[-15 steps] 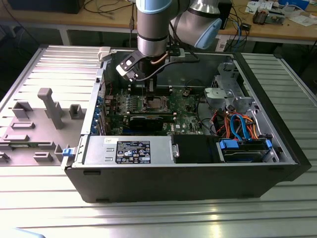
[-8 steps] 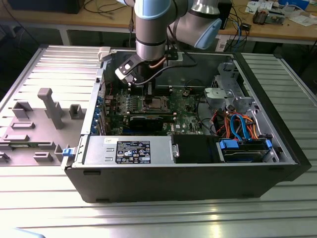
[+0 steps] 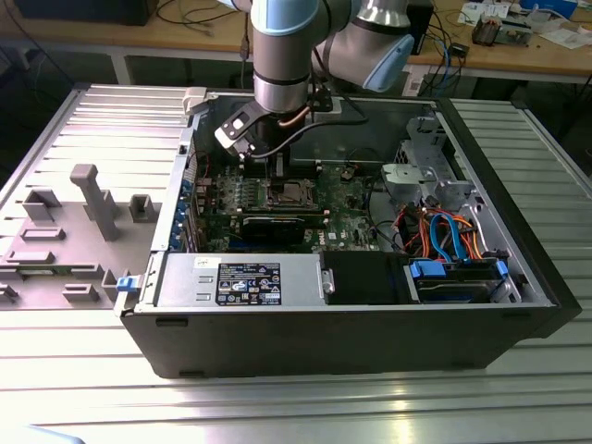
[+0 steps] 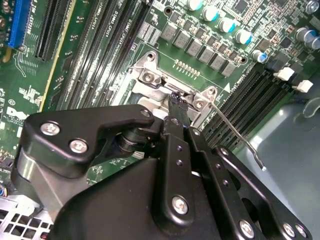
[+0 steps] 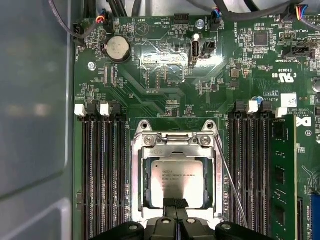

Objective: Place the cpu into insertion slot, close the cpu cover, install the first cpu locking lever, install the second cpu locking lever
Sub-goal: 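Close the cpu cover, then install the first cpu locking lever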

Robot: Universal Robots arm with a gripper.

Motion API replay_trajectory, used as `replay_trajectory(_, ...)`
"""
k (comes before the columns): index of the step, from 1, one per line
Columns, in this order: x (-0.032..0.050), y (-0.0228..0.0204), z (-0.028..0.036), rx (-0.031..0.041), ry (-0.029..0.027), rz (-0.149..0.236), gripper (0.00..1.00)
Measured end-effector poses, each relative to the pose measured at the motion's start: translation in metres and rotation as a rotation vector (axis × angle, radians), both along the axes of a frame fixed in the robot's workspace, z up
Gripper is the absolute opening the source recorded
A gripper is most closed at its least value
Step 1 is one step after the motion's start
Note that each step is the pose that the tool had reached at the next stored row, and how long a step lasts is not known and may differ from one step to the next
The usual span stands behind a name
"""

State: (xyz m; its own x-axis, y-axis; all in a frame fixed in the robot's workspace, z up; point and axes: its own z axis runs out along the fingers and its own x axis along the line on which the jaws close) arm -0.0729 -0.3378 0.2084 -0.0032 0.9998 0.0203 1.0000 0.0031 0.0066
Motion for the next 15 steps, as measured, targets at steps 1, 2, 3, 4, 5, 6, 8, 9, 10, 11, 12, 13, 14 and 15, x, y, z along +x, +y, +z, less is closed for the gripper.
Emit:
replay_trajectory(1,0.0037,0.0001,0.0000,-0.0004,0.0001,0.000,0.11)
replay_trajectory(2,0.0086,0.0003,0.0000,-0.0004,0.0002,0.000,0.11)
replay_trajectory(3,0.0120,0.0004,0.0000,-0.0004,0.0002,0.000,0.11)
replay_trajectory(4,0.0177,0.0006,0.0000,-0.0005,0.0005,0.000,0.11)
replay_trajectory(5,0.0193,0.0006,0.0000,-0.0005,0.0004,0.000,0.11)
replay_trajectory(6,0.0194,0.0006,0.0000,-0.0005,0.0004,0.000,0.11)
replay_trajectory(8,0.0205,0.0006,0.0000,-0.0004,0.0004,0.000,0.11)
replay_trajectory(9,0.0205,0.0006,0.0000,-0.0005,0.0004,0.000,0.11)
replay_trajectory(10,0.0206,0.0006,0.0000,-0.0004,0.0004,0.000,0.11)
replay_trajectory(11,0.0206,0.0006,0.0000,-0.0005,0.0004,0.000,0.11)
replay_trajectory(12,0.0206,0.0006,0.0000,-0.0005,0.0004,0.000,0.11)
replay_trajectory(13,0.0207,0.0006,0.0000,-0.0004,0.0004,0.000,0.11)
replay_trajectory(14,0.0207,0.0006,0.0000,-0.0004,0.0003,0.000,0.11)
replay_trajectory(15,0.0208,0.0007,0.0006,-0.0006,0.0004,0.000,0.11)
